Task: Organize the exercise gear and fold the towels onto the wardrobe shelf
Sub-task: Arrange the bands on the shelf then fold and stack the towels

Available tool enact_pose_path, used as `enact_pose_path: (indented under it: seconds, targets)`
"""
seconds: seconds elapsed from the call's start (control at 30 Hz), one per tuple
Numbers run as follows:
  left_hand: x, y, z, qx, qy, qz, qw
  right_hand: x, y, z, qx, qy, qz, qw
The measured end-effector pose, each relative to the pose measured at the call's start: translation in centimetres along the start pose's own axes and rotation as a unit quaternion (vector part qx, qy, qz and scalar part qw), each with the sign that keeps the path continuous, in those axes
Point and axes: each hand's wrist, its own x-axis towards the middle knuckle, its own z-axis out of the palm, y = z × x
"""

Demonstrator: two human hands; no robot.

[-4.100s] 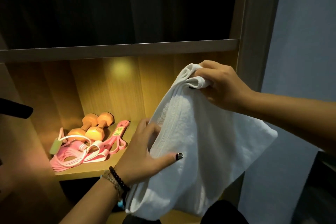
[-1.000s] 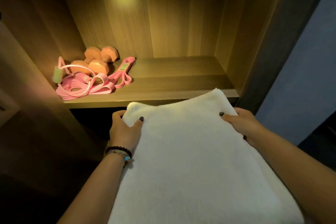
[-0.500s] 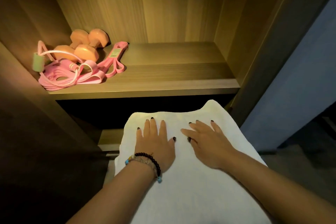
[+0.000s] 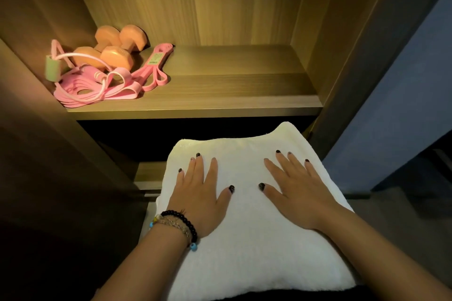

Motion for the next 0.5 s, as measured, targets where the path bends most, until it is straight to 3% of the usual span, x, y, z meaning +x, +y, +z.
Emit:
enact_pose_path:
  seconds: [0.17, 0.33, 0.5]
  targets:
    - [-2.5, 0.5, -0.6, 0.010, -0.021, 0.022, 0.999, -3.4, -0.8, -0.4, 0.010, -0.003, -0.057, 0.998]
    - [-5.1, 0.5, -2.4, -0.041, -0.047, 0.120, 0.991, -6.6, -0.4, -1.7, 0.143, -0.027, -0.181, 0.973]
    - [-7.9, 0.4, -3.6, -0.122, -0.082, 0.203, 0.968, -9.4, 0.6, -1.8, 0.116, -0.036, -0.224, 0.967]
